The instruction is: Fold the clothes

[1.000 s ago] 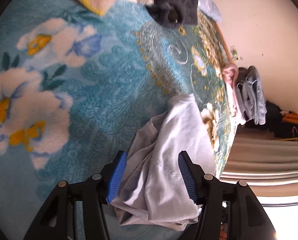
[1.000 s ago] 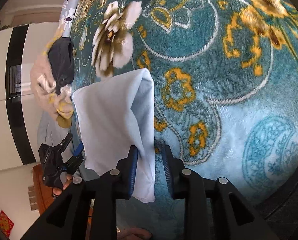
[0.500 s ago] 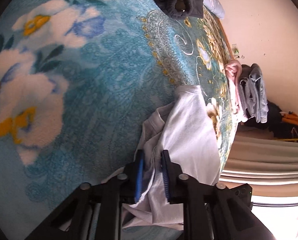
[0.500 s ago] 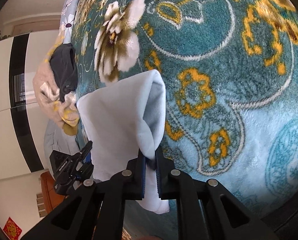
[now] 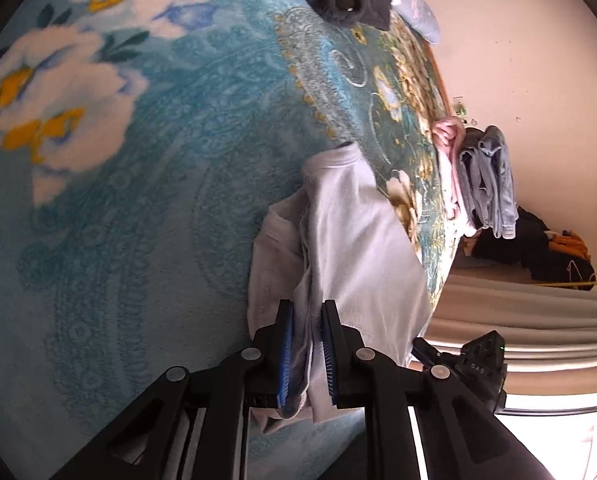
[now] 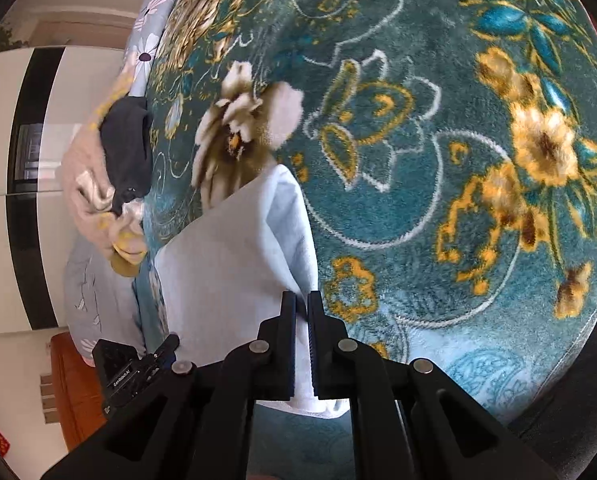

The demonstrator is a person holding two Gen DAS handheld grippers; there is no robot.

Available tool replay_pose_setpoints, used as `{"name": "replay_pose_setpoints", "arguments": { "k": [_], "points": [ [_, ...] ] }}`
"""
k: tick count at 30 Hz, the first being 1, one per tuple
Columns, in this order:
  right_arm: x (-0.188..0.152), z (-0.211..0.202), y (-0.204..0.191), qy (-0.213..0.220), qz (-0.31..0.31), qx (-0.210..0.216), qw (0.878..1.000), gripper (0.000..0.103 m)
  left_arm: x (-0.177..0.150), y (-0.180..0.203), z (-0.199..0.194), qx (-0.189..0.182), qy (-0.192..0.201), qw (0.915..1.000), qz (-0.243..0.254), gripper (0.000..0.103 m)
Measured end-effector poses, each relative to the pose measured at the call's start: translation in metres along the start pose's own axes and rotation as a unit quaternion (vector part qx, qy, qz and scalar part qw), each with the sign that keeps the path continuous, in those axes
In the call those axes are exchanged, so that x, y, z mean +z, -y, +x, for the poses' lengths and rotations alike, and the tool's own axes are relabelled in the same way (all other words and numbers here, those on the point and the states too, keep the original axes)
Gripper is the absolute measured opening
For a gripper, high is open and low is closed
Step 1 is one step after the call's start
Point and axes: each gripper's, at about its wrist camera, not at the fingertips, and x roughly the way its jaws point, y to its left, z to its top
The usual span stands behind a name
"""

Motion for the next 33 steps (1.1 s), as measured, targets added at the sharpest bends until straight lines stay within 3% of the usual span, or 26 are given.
{"name": "replay_pose_setpoints", "arguments": {
  "k": [1,2,3,4,6,10,13,15,18,20,23,33],
  "points": [
    [-0.001,-0.002,0.003,0.003,0.003,0.003,1.000,0.009,0.001,0.001,-0.001,0.004,0.001,1.0000,0.006,0.031],
    [-0.003,-0.005,0.005,0.007,0.005,0.006,1.000,0.009,0.003,0.002,-0.002,0.008,0.003,0.9999,0.011,0.047],
    [-0.004,-0.005,0.006,0.008,0.006,0.009,1.000,0.009,0.005,0.001,-0.001,0.004,0.004,0.9999,0.011,0.054],
    [-0.005,-0.005,0.007,0.010,0.007,0.012,1.000,0.016,0.007,0.001,-0.001,-0.003,0.005,0.9999,0.009,0.060],
    [-0.008,-0.002,0.010,0.010,0.016,0.029,0.999,0.035,0.010,0.001,0.005,-0.019,-0.004,0.9998,0.009,0.064],
    [-0.008,0.015,0.007,0.001,0.016,0.037,0.999,0.039,0.011,-0.004,0.021,-0.015,-0.017,0.9997,0.003,0.065],
    [-0.008,0.028,0.004,0.002,0.017,0.038,0.999,0.039,0.008,-0.004,0.022,-0.032,-0.008,0.9994,-0.005,0.063],
    [-0.008,0.032,0.004,0.006,0.029,0.063,0.998,0.039,0.007,-0.006,0.024,-0.043,-0.006,0.9989,-0.018,0.062],
    [-0.011,0.042,-0.005,0.001,0.020,0.055,0.998,0.030,0.004,-0.001,0.033,-0.034,-0.012,0.9991,-0.022,0.039],
    [-0.016,0.045,-0.010,-0.004,0.019,0.050,0.999,0.014,0.001,0.003,0.036,-0.021,-0.012,0.9995,-0.022,0.016],
    [-0.022,0.039,-0.018,0.004,0.008,0.046,0.999,0.010,-0.004,0.012,0.031,-0.023,0.004,0.9995,-0.020,0.013],
    [-0.047,-0.015,-0.045,0.038,-0.031,0.076,0.996,0.009,-0.022,0.075,-0.007,-0.039,0.021,0.9966,0.069,0.013]
  ]
}}
